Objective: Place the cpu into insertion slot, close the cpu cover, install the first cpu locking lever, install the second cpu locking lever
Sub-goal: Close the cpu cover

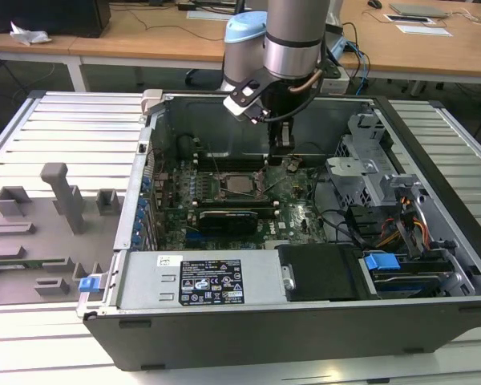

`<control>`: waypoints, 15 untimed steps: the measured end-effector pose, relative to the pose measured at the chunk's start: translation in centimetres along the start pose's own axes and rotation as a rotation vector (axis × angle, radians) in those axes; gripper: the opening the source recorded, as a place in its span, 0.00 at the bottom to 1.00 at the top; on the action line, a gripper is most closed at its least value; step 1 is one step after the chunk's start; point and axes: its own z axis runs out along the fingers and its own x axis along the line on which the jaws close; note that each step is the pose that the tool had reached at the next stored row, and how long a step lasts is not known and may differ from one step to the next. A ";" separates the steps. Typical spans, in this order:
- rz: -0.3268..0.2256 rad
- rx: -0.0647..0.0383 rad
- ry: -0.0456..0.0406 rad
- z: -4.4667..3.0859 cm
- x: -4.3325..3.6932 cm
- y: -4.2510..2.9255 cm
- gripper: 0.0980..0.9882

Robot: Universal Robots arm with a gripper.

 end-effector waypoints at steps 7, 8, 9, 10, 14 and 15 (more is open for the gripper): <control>0.000 0.025 -0.0007 0.10 0.00 2.96 0.01; 0.000 0.033 -0.0009 0.13 0.02 3.91 0.01; 0.000 0.034 -0.0007 0.21 0.04 4.36 0.01; 0.000 0.034 -0.0010 0.34 0.03 4.39 0.01; 0.000 0.034 -0.0008 1.66 0.03 4.40 0.01; 0.000 0.034 -0.0009 1.75 0.03 4.40 0.01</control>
